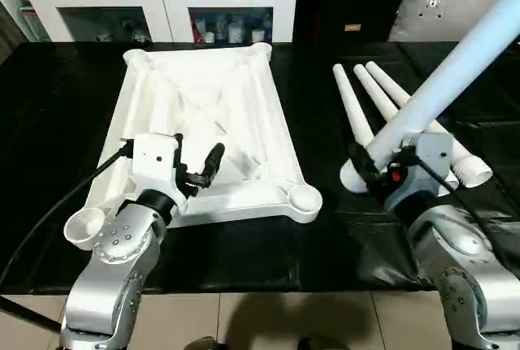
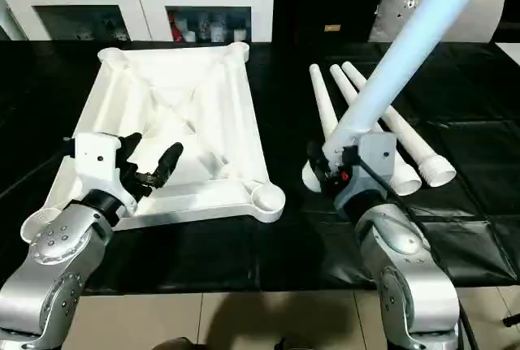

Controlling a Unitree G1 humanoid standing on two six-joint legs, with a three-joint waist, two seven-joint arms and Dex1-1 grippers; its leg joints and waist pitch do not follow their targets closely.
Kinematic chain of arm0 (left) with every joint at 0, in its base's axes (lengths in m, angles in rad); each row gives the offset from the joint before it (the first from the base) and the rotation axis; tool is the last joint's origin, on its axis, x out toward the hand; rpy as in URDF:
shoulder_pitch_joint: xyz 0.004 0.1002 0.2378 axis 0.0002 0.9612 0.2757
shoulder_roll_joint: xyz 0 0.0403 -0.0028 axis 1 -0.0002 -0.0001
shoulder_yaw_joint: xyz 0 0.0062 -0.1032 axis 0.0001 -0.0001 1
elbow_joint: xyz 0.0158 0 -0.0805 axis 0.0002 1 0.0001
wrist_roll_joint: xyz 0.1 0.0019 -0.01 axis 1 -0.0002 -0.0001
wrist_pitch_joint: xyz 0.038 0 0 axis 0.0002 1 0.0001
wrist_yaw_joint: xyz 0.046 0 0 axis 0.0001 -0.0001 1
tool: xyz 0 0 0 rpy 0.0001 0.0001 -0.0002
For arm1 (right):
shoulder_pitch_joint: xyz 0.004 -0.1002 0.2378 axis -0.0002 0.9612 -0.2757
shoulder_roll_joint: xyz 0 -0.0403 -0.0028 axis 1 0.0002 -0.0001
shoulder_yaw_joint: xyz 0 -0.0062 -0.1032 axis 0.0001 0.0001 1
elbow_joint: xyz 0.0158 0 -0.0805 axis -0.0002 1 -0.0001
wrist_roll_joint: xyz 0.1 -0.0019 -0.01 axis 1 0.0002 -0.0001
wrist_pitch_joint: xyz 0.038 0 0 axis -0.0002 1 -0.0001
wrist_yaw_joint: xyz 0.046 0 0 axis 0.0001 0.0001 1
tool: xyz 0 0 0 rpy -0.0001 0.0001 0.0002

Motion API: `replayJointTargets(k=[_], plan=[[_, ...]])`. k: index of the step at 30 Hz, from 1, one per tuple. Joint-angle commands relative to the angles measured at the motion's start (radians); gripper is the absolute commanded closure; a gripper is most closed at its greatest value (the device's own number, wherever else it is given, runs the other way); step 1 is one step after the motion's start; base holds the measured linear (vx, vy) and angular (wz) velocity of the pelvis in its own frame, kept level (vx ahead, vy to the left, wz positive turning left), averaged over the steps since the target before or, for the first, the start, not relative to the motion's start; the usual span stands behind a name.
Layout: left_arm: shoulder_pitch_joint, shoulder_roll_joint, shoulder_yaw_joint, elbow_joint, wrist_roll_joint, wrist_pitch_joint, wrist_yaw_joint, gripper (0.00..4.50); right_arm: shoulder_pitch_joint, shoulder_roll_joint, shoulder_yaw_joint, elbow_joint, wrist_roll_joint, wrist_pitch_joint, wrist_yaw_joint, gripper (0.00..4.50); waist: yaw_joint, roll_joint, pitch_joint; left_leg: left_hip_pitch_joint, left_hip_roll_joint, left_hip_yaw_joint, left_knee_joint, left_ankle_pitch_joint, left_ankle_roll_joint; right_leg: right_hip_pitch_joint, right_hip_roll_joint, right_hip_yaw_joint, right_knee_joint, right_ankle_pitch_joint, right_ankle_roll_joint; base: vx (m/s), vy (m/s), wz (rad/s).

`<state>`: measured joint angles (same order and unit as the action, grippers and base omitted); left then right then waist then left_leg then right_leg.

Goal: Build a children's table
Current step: Pick table leg

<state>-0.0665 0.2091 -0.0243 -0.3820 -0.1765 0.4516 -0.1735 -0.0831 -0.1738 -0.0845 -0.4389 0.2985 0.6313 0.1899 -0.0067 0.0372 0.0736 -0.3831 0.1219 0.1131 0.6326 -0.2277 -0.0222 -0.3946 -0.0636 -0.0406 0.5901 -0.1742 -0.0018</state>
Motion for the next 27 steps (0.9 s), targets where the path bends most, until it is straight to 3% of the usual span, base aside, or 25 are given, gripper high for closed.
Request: replayJointTargets(k=[1, 2, 3, 4, 5, 6, 7, 8, 9, 10, 13, 14, 18, 23, 27], plan=[[0.023, -0.008, 0.001, -0.026, -0.002, 0.016, -0.003, 0.64, 0.01, -0.005, 0.003, -0.032, 0.012, 0.007, 0.015, 2.6, -0.014, 0.028, -0.05, 0.052, 0.182, -0.098, -0.154, -0.269, -0.02, 0.012, -0.016, -0.001, -0.009, -0.102, -0.141, 0.007, -0.051, 0.07], [0.027, -0.009, 0.005, -0.027, -0.002, 0.02, 0.001, 0.64, 0.011, -0.007, 0.005, -0.033, 0.012, 0.006, 0.018, 2.6, -0.021, 0.022, -0.052, 0.04, 0.187, -0.101, -0.154, -0.212, 0.065, 0.02, -0.031, -0.001, 0.001, -0.083, -0.154, 0.006, -0.095, 0.06], [0.033, -0.013, 0.01, -0.03, -0.008, 0.015, 0.001, 0.64, 0.01, -0.01, 0.009, -0.035, 0.016, 0.004, 0.026, 2.6, -0.017, 0.005, -0.053, 0.023, 0.149, -0.066, -0.127, -0.19, 0.152, 0.023, -0.049, 0.01, -0.031, -0.087, -0.209, 0.004, -0.122, 0.04], [0.046, -0.01, 0.008, -0.034, -0.003, 0.001, -0.002, 0.64, 0.009, -0.014, 0.013, -0.038, 0.022, -0.001, 0.038, 2.6, -0.005, -0.023, -0.057, -0.015, 0.038, 0.006, -0.057, -0.164, 0.158, 0.049, -0.082, 0.033, -0.094, -0.156, -0.266, 0.004, -0.122, 0.04], [0.052, -0.006, 0.004, -0.036, 0.005, -0.006, -0.003, 0.64, 0.008, -0.016, 0.014, -0.039, 0.025, -0.003, 0.043, 2.6, 0.027, -0.032, -0.054, -0.013, 0.027, 0.013, -0.037, -0.089, 0.11, 0.057, -0.127, 0.058, -0.118, -0.397, -0.173, -0.02, -0.107, 0.06], [0.055, -0.004, 0.003, -0.036, 0.008, -0.009, -0.004, 0.64, 0.008, -0.016, 0.015, -0.04, 0.026, -0.003, 0.045, 2.6, 0.029, -0.039, -0.051, -0.021, 0.033, 0.01, -0.044, -0.063, 0.095, 0.057, -0.125, 0.062, -0.119, -0.492, -0.11, -0.031, -0.106, 0.01], [0.065, 0.008, -0.009, -0.035, 0.024, -0.016, -0.009, 0.64, 0.008, -0.019, 0.018, -0.042, 0.027, -0.007, 0.051, 2.6, 0.033, -0.04, -0.049, -0.02, 0.042, 0.009, -0.063, -0.049, 0.067, 0.048, -0.1, 0.051, -0.122, -0.623, -0.028, -0.031, -0.106, 0.01], [0.076, 0.012, -0.014, -0.035, 0.028, -0.023, -0.012, 0.64, 0.011, -0.023, 0.023, -0.045, 0.03, -0.008, 0.06, 2.6, 0.033, -0.033, -0.047, -0.017, 0.05, 0.007, -0.072, -0.056, 0.053, 0.04, -0.089, 0.044, -0.118, -0.64, -0.01, -0.018, -0.097, 0.02], [0.08, 0.012, -0.015, -0.036, 0.028, -0.025, -0.014, 0.64, 0.012, -0.025, 0.026, -0.047, 0.03, -0.008, 0.063, 2.6, 0.03, -0.028, -0.049, -0.006, 0.06, 0.008, -0.084, -0.084, 0.035, 0.029, -0.069, 0.032, -0.115, -0.617, -0.001, -0.016, -0.058, 0.06], [0.086, 0.0, -0.003, -0.041, 0.01, -0.027, -0.009, 0.64, 0.02, -0.028, 0.032, -0.05, 0.035, -0.012, 0.071, 2.6, 0.028, -0.017, -0.047, 0.0, 0.07, 0.008, -0.092, -0.127, 0.021, 0.024, -0.061, 0.025, -0.111, -0.58, -0.014, -0.016, -0.058, 0.06], [0.087, -0.011, 0.007, -0.056, -0.011, -0.035, -0.014, 0.64, 0.023, -0.027, 0.034, -0.049, 0.037, -0.016, 0.072, 2.6, 0.028, -0.014, -0.046, 0.003, 0.086, 0.005, -0.106, -0.205, -0.009, 0.025, -0.051, 0.018, -0.1, -0.512, -0.039, 0.0, 0.0, 0.0], [0.087, -0.014, 0.008, -0.059, -0.015, -0.036, -0.017, 0.64, 0.024, -0.026, 0.034, -0.048, 0.038, -0.016, 0.072, 2.6, 0.032, -0.011, -0.051, 0.005, 0.096, 0.001, -0.112, -0.197, -0.018, 0.029, -0.051, 0.022, -0.088, -0.387, -0.071, 0.0, 0.0, 0.0], [0.091, -0.011, 0.003, -0.071, -0.023, -0.036, -0.033, 0.64, 0.023, -0.028, 0.033, -0.042, 0.032, -0.031, 0.076, 2.6, 0.041, -0.014, -0.054, 0.006, 0.093, 0.008, -0.112, -0.17, -0.014, 0.038, -0.057, 0.028, -0.074, -0.258, -0.125, 0.0, 0.0, 0.0], [0.085, -0.012, 0.001, -0.063, -0.021, -0.041, -0.035, 0.64, 0.019, -0.032, 0.035, -0.034, 0.026, -0.042, 0.079, 2.6, 0.042, -0.016, -0.053, 0.002, 0.09, 0.011, -0.111, -0.159, -0.004, 0.043, -0.064, 0.03, -0.075, -0.268, -0.131, 0.0, 0.0, 0.0], [0.087, -0.013, -0.001, -0.064, -0.025, -0.042, -0.037, 0.64, 0.022, -0.034, 0.038, -0.033, 0.024, -0.046, 0.083, 2.6, 0.042, -0.016, -0.051, 0.004, 0.089, 0.012, -0.111, -0.191, -0.012, 0.039, -0.064, 0.029, -0.083, -0.374, -0.101, 0.0, 0.0, 0.0]])
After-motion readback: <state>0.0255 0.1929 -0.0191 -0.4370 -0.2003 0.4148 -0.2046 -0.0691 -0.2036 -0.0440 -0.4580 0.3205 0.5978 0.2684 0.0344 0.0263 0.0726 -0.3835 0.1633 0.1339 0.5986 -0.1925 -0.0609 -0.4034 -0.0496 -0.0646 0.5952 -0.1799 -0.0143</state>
